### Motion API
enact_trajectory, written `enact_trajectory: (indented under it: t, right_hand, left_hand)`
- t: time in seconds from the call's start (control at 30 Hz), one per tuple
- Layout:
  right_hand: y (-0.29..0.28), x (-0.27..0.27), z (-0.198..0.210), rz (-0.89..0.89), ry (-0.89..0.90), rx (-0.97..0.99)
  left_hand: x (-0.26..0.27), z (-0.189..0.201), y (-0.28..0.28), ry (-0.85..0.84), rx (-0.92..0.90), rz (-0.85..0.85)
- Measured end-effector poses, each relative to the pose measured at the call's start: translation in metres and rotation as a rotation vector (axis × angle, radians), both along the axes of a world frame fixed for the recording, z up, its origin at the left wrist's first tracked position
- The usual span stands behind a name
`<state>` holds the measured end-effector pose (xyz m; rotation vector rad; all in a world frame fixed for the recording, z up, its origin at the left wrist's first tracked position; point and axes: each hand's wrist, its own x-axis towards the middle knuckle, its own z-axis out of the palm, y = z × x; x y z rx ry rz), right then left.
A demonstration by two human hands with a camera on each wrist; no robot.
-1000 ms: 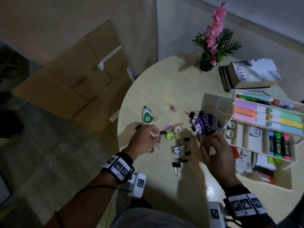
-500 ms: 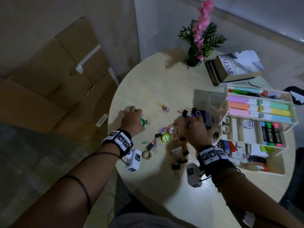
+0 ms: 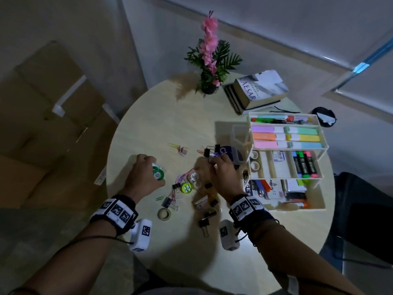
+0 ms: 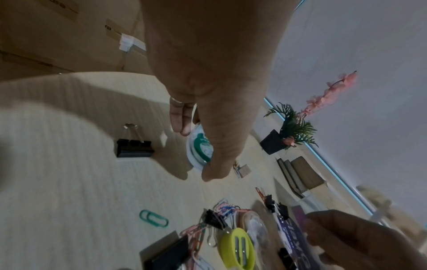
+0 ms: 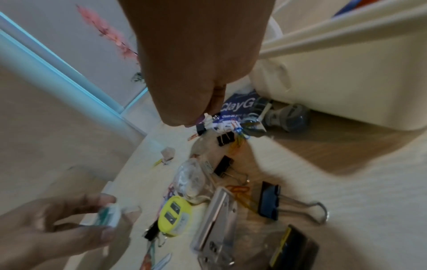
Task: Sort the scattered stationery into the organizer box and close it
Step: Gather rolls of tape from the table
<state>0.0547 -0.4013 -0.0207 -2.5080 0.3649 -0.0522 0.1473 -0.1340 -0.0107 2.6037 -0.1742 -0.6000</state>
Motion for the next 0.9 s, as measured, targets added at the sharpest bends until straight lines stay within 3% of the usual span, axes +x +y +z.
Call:
enact_trajectory:
  t: [0.17, 0.37, 0.57, 0.77, 0.9]
  right_hand:
    - [-0.015, -0.038, 0.048, 0.163, -0.193, 0.096]
    - [-0.090, -0.096, 0.099, -0.001, -0.214, 0.272]
    - [-0.149, -0.093, 0.089, 0.245, 0.028, 0.074]
    - [-0.140, -0.072, 0.092, 0.379, 0.109, -0.154]
    - [-0.138, -0.065, 0.083, 0.331, 0.065, -0.152]
  left_hand:
    - [-0.019, 0.013, -0.021, -0.011, -0.093, 0.029]
    - [-0.057, 0.053, -0.095, -0.016, -0.450, 0.044]
    - [-0.088, 0.094, -0.157, 0.116, -0.704, 0.160]
    - [-0.107, 0.098, -0.166, 0.123, -0.703, 0.200]
    - [-0.125, 0.095, -0.162, 0.163, -0.676, 0.146]
